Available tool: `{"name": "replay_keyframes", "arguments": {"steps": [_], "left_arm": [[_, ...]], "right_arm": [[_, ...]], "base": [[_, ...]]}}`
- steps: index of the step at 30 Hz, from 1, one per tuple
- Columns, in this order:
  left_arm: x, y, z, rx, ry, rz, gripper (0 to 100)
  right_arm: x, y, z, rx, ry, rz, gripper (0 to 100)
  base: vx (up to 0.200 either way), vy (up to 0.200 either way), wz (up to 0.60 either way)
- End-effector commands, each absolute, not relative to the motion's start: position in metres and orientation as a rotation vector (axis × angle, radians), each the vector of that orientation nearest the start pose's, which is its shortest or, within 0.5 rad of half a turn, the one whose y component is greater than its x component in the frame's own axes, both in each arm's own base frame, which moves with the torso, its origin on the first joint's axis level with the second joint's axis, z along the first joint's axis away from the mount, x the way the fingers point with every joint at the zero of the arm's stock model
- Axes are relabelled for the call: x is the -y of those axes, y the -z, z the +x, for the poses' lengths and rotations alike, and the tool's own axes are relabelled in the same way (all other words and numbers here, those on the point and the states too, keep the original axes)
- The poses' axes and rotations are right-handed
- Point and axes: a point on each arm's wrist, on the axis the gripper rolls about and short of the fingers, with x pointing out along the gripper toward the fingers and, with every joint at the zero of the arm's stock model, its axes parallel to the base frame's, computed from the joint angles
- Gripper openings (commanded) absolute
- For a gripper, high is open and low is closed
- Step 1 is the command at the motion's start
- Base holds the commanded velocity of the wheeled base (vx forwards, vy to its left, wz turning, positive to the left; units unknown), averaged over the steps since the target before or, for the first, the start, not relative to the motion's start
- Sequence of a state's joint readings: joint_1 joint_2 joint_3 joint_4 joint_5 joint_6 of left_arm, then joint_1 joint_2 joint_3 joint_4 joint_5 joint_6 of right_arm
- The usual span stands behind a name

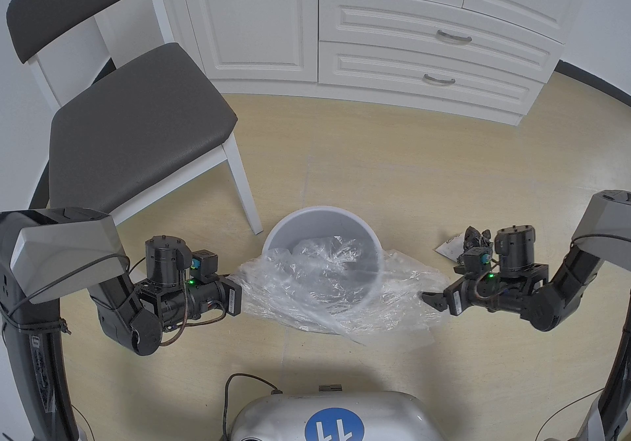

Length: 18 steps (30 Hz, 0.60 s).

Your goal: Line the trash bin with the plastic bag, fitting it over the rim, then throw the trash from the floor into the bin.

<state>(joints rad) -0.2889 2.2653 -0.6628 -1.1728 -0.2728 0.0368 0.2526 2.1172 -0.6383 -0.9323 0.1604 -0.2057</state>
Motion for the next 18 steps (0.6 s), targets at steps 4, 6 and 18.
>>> {"name": "replay_keyframes", "arguments": {"steps": [4, 6, 18], "left_arm": [[0.107, -0.007, 0.343, -0.425, 0.553, 0.038, 0], [0.107, -0.006, 0.345, -0.424, 0.551, 0.036, 0], [0.105, -0.005, 0.345, -0.458, 0.507, 0.049, 0]], "right_arm": [[0.008, -0.048, 0.309, -0.421, -0.511, -0.293, 100], [0.019, -0.046, 0.311, -0.409, -0.533, -0.266, 100], [0.029, -0.039, 0.317, -0.407, -0.562, -0.23, 100]], "base": [[0.0, 0.0, 0.0], [0.0, 0.0, 0.0], [0.0, 0.0, 0.0]]}}
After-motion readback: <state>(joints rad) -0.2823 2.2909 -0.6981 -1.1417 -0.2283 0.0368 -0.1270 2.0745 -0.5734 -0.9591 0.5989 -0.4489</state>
